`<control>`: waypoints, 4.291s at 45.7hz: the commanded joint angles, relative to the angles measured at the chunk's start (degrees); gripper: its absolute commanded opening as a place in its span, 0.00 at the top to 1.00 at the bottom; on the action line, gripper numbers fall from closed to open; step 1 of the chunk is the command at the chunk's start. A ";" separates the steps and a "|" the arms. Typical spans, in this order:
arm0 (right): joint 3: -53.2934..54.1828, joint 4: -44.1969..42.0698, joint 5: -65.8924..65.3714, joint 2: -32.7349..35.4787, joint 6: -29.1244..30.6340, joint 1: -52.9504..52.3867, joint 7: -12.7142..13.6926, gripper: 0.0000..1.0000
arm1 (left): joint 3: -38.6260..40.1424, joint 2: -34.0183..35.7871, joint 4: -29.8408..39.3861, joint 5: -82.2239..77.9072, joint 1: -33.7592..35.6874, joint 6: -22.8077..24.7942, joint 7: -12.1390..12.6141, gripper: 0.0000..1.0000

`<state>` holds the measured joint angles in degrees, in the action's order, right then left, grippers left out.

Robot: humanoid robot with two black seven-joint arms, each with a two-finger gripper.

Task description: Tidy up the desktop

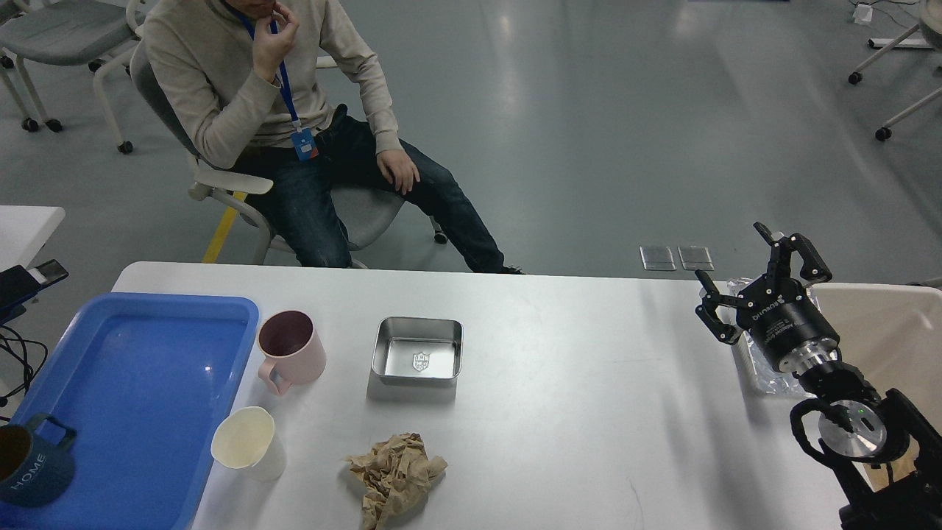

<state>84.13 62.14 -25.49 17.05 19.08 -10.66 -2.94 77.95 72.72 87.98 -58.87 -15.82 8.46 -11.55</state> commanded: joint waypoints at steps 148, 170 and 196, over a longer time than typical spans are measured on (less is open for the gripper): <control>0.24 0.44 0.00 1.40 0.79 3.02 -0.31 0.00 | -53.61 -36.16 -36.38 -11.10 49.48 4.46 0.83 0.30; 0.68 0.44 0.00 1.40 0.79 3.10 -0.31 0.00 | -53.70 -38.79 -40.51 -10.13 49.39 4.99 1.62 0.68; 1.21 0.36 0.00 1.40 0.87 3.45 -0.31 0.00 | -53.61 -40.21 -41.13 -8.90 51.06 5.95 -1.01 1.00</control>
<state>85.34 62.51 -25.48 18.47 19.91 -7.21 -3.25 24.40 32.37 46.76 -67.86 34.38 13.73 -11.84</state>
